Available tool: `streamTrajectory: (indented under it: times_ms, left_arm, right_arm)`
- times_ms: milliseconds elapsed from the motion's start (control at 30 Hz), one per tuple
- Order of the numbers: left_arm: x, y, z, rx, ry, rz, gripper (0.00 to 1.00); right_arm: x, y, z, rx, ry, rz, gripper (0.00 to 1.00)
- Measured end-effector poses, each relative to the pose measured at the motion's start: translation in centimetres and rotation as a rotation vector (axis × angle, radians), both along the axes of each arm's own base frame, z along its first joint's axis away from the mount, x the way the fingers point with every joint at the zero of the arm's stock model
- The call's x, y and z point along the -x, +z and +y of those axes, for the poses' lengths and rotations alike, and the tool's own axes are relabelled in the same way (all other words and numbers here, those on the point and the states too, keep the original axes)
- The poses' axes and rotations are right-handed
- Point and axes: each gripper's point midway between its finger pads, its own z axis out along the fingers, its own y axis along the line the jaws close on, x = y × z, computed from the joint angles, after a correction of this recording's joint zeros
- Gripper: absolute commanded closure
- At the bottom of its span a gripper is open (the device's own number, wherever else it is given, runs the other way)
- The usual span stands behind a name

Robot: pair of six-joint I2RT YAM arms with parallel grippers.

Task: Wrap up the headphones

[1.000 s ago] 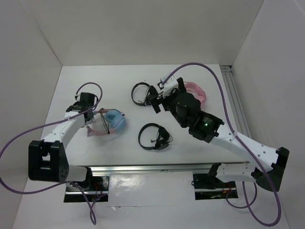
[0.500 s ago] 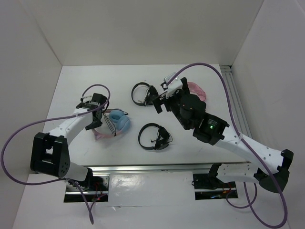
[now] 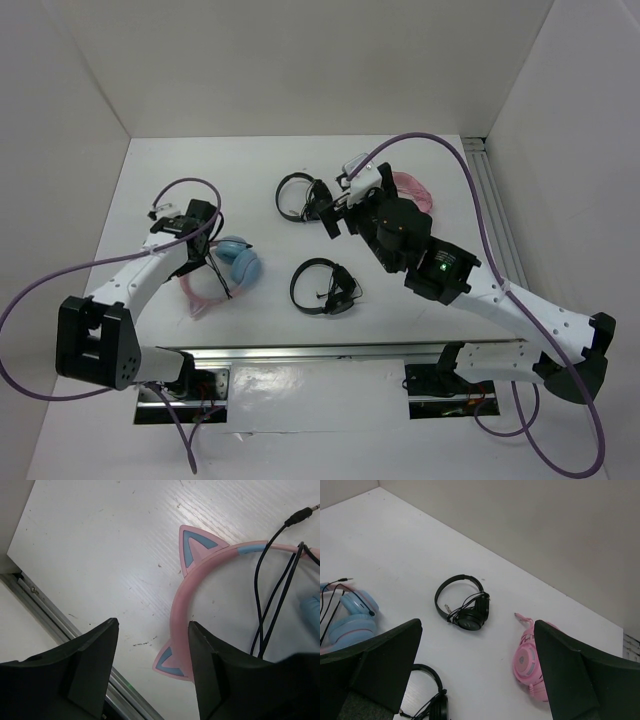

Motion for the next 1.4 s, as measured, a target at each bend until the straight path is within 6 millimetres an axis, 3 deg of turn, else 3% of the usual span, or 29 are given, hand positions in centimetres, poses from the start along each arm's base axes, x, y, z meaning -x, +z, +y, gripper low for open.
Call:
streamTrajectory:
  times_ms: [167,333,600,733,867,1100,1233,1400]
  left_arm:
    - [-0.3,0.3,-0.3,0.021,-0.023,-0.016,0.01]
    - [-1.9,3.2,-2.2,0.128,-0.126,-0.165,0.00]
    - [-3.9,12.3,-4.8,0.240,-0.321,-0.468,0.00]
    - [-2.7,15.7,-6.0,0.294,-0.411,-0.580,0.00]
    - [-0.7,20.6,-6.9,0.328,-0.507,-0.733,0.00]
    - [4.5,26.8,-5.7,0.274,-0.561,-0.948,0.00]
    - [6.5,28.9,-4.9,0.235,-0.564,-1.004,0.00]
    - [7.0,28.9,-4.8,0.232,-0.564,-0.992,0.00]
  right_arm:
    - [-0.2,0.0,-0.4,-0.008,-0.030,0.005,0.00]
    - [-0.5,0.7,-1.4,-0.127,-0.139,0.076,0.00]
    - [1.5,-1.7,-4.3,-0.196,-0.240,0.242,0.00]
    - [3.2,-2.1,-7.2,-0.200,-0.287,0.285,0.00]
    - [4.7,-0.5,-10.3,-0.234,-0.325,0.292,0.00]
    - [7.8,2.0,-15.5,-0.310,-0.345,0.281,0.00]
    - [8.5,2.6,-17.1,-0.330,-0.362,0.276,0.00]
    - [8.5,1.8,-17.2,-0.292,-0.376,0.294,0.00]
